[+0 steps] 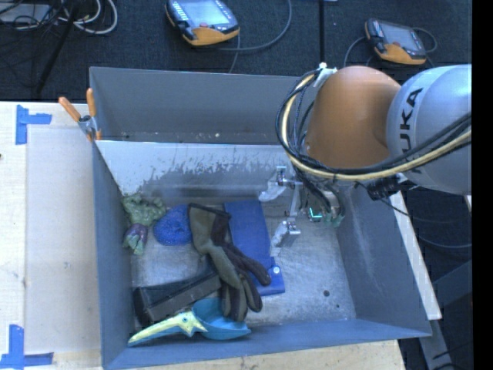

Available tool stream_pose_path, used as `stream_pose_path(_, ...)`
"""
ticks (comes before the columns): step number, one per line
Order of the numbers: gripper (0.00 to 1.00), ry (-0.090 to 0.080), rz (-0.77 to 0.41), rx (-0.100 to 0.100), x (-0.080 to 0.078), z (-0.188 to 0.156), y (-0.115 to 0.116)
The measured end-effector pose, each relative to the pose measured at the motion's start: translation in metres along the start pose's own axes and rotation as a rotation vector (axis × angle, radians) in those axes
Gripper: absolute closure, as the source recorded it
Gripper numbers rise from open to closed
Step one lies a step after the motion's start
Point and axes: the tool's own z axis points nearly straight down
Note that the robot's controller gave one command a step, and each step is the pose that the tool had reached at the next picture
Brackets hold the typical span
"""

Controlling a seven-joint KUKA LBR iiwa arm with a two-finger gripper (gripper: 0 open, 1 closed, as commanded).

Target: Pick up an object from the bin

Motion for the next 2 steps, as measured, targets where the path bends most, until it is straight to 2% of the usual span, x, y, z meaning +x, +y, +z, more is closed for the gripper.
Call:
stream_pose_path(1, 0.0, 0.0, 0.0, 0.0, 0.0, 0.0, 0.0)
stream_pose_path(2, 0.0, -0.008, -0.05, 0.0, 0.005, 0.04, -0.018)
